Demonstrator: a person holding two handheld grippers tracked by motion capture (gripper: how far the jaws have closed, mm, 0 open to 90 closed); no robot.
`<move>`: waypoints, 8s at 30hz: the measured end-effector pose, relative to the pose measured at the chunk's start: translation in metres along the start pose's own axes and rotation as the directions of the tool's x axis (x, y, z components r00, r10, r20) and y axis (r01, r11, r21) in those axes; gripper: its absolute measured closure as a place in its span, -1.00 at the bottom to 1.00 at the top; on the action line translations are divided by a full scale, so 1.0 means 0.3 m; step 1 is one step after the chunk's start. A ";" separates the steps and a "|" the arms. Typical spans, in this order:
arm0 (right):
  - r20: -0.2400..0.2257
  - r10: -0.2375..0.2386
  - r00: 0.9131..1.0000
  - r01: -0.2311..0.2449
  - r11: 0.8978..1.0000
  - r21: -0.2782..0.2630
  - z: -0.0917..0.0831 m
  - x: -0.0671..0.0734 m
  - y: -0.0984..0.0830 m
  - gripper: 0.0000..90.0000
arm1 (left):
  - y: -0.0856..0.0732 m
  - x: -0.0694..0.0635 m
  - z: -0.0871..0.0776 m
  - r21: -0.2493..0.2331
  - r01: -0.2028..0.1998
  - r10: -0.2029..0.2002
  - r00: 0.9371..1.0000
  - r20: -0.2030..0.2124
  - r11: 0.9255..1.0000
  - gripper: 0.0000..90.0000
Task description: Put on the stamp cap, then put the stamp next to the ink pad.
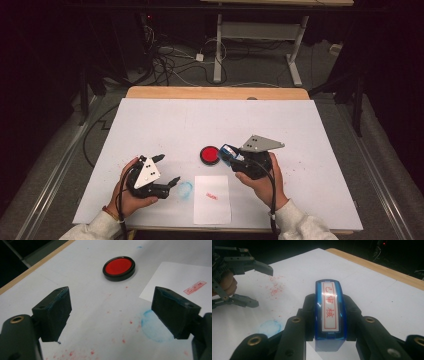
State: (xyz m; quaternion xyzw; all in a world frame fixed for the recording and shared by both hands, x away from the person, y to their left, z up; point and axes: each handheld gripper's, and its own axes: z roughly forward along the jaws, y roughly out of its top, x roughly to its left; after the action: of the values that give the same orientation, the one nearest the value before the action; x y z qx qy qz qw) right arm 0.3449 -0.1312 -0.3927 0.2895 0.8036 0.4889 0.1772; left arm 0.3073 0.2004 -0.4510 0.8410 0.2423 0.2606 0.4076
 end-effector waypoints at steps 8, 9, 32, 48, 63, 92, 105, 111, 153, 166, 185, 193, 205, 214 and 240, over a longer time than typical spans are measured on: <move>0.011 -0.016 1.000 0.016 1.000 0.013 -0.006 -0.018 0.000 0.55 | -0.045 0.017 -0.026 0.017 0.012 -0.012 1.000 -0.012 1.000 -0.64; 0.014 -0.017 1.000 0.017 1.000 0.017 -0.007 -0.019 -0.001 0.55 | -0.048 0.017 -0.028 0.025 0.009 -0.008 1.000 -0.018 1.000 -0.64; 0.067 -0.037 0.997 0.035 0.999 0.039 -0.028 -0.061 0.002 0.55 | -0.115 0.005 -0.061 0.091 0.040 -0.040 0.999 -0.002 0.995 -0.64; 0.118 -0.026 0.993 0.012 0.993 0.115 0.069 -0.119 -0.004 0.55 | -0.105 -0.004 -0.035 0.115 0.035 -0.036 0.999 0.008 0.993 -0.62; 0.143 0.000 0.990 -0.030 0.977 0.212 0.231 -0.124 -0.062 0.54 | -0.100 -0.005 -0.032 0.116 0.024 -0.026 0.999 0.019 0.993 -0.62; 0.175 0.055 0.983 -0.094 0.969 0.227 0.281 -0.161 -0.121 0.54 | -0.098 -0.007 -0.025 0.119 0.025 -0.029 0.999 0.026 0.993 -0.62; 0.170 0.068 0.983 -0.105 0.970 0.219 0.281 -0.164 -0.131 0.54 | -0.097 -0.007 -0.024 0.123 0.022 -0.025 0.999 0.029 0.992 -0.62; 0.168 0.063 0.984 -0.100 0.970 0.223 0.282 -0.162 -0.131 0.54 | -0.097 -0.008 -0.025 0.124 0.023 -0.027 0.999 0.028 0.992 -0.62; 0.267 -0.067 0.961 0.052 0.997 0.064 0.175 -0.130 -0.033 -0.56 | -0.099 -0.009 -0.015 0.150 0.010 -0.016 0.999 0.038 0.989 -0.62; 0.263 -0.095 0.960 0.090 0.995 0.034 0.120 -0.113 -0.007 -0.54 | -0.099 -0.006 -0.018 0.145 0.016 -0.020 0.999 0.030 0.989 -0.62; 0.270 -0.141 0.952 0.144 0.990 0.011 0.023 -0.097 -0.006 -0.56 | -0.098 -0.006 -0.018 0.149 0.012 -0.017 0.999 0.030 0.989 -0.62; 0.271 -0.160 0.949 0.167 0.986 0.000 -0.016 -0.082 -0.026 -0.57 | -0.098 -0.007 -0.018 0.152 0.010 -0.016 0.999 0.033 0.988 -0.62; 0.267 -0.192 0.944 0.198 0.980 0.005 -0.071 -0.073 -0.052 -0.56 | -0.097 -0.009 -0.014 0.155 0.006 -0.011 0.999 0.032 0.988 -0.62; 0.268 -0.199 0.943 0.206 0.979 0.002 -0.114 -0.069 -0.072 -0.56 | -0.096 -0.010 -0.010 0.157 -0.004 0.000 1.000 0.026 0.988 -0.62; 0.287 -0.214 0.934 0.220 0.975 0.013 -0.207 -0.089 -0.162 -0.56 | -0.095 -0.010 -0.011 0.158 -0.007 0.003 1.000 0.022 0.987 -0.62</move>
State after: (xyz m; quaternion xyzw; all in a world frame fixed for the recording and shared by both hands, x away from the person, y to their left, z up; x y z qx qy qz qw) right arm 0.3161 -0.2078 -0.4073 0.2650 0.7919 0.4268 0.3472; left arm 0.2974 0.2162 -0.4731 0.8741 0.2555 0.2323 0.3415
